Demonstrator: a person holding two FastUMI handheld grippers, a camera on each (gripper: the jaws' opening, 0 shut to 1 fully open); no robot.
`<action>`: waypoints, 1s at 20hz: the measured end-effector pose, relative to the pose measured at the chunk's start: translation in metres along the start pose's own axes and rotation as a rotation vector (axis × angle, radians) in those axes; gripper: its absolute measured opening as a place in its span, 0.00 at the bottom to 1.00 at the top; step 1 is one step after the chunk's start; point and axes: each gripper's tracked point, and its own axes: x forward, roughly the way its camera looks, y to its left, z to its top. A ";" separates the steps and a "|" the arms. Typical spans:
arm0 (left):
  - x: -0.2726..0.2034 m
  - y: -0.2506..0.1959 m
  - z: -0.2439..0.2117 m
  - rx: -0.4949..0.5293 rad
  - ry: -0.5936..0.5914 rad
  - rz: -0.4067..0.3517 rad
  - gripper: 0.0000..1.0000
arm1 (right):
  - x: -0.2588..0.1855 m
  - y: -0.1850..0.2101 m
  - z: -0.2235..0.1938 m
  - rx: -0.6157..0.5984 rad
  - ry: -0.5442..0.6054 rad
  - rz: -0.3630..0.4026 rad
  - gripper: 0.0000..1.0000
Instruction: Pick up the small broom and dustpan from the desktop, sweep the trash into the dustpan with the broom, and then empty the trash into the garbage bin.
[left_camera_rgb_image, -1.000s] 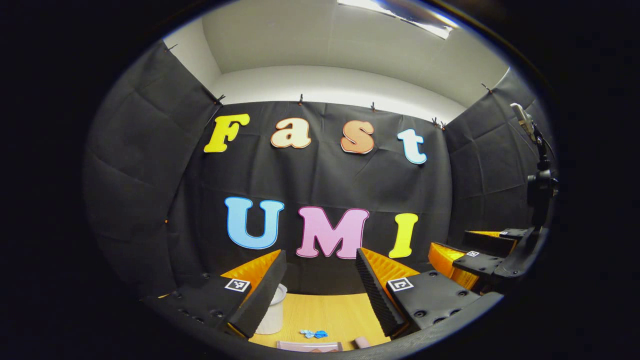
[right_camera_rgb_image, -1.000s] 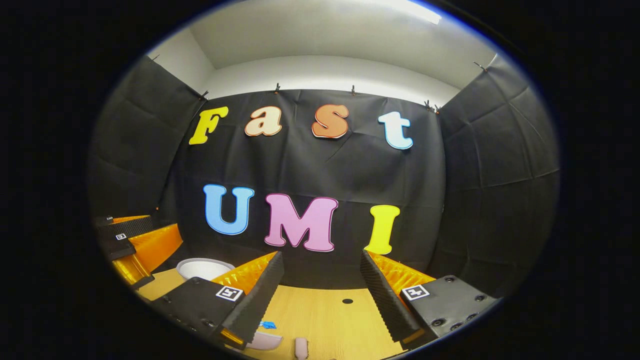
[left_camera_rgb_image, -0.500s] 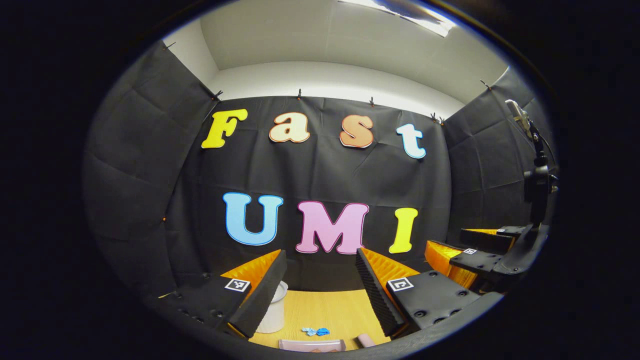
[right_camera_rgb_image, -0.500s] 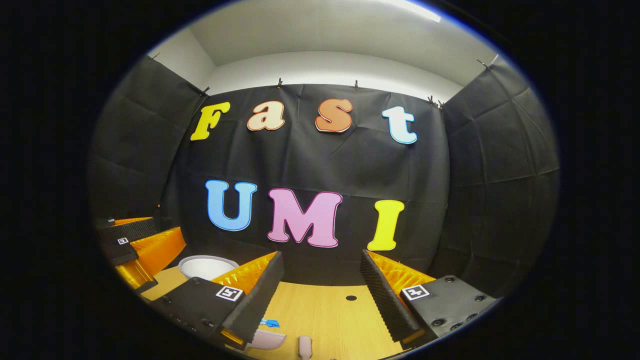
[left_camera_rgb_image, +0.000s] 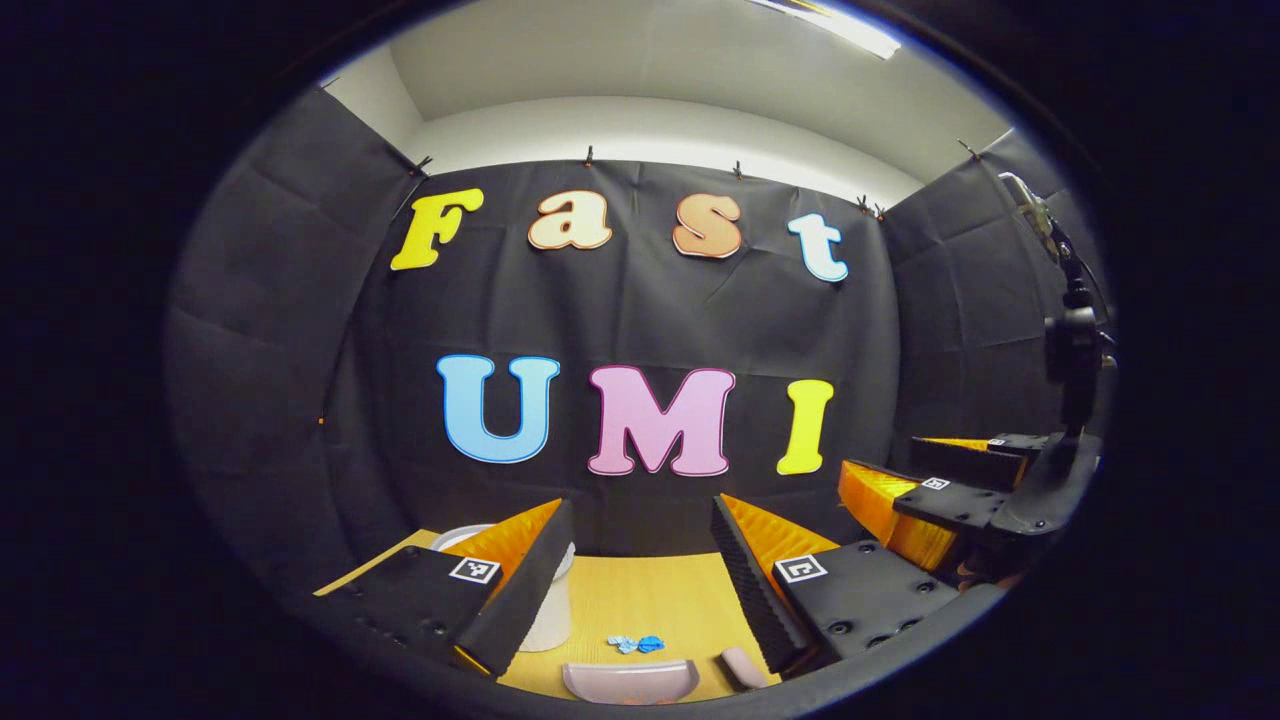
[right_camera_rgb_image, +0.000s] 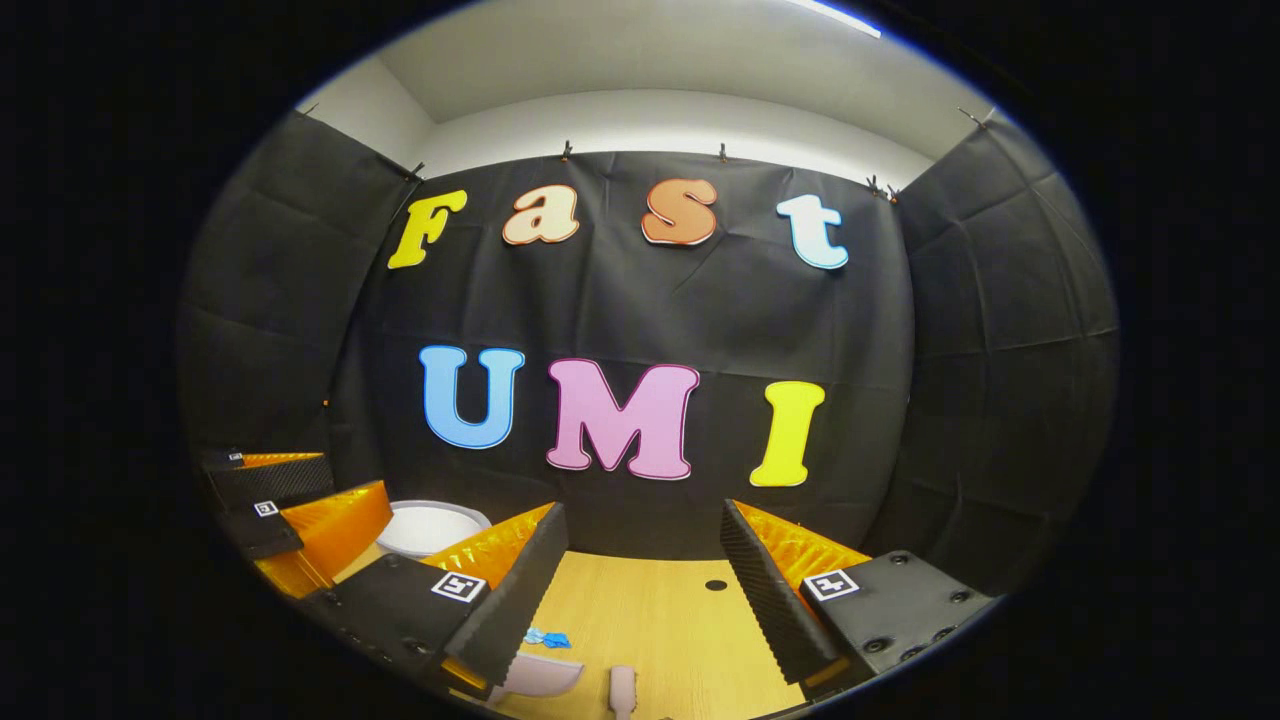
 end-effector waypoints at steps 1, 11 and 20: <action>0.003 -0.002 -0.008 -0.001 0.026 0.005 0.82 | 0.003 0.002 -0.007 0.010 0.015 0.014 0.99; 0.032 -0.008 -0.131 -0.018 0.444 0.086 0.80 | 0.048 0.000 -0.117 0.093 0.271 0.065 0.99; -0.013 -0.003 -0.269 -0.056 1.060 0.092 0.84 | 0.022 0.020 -0.308 0.138 0.893 0.155 0.99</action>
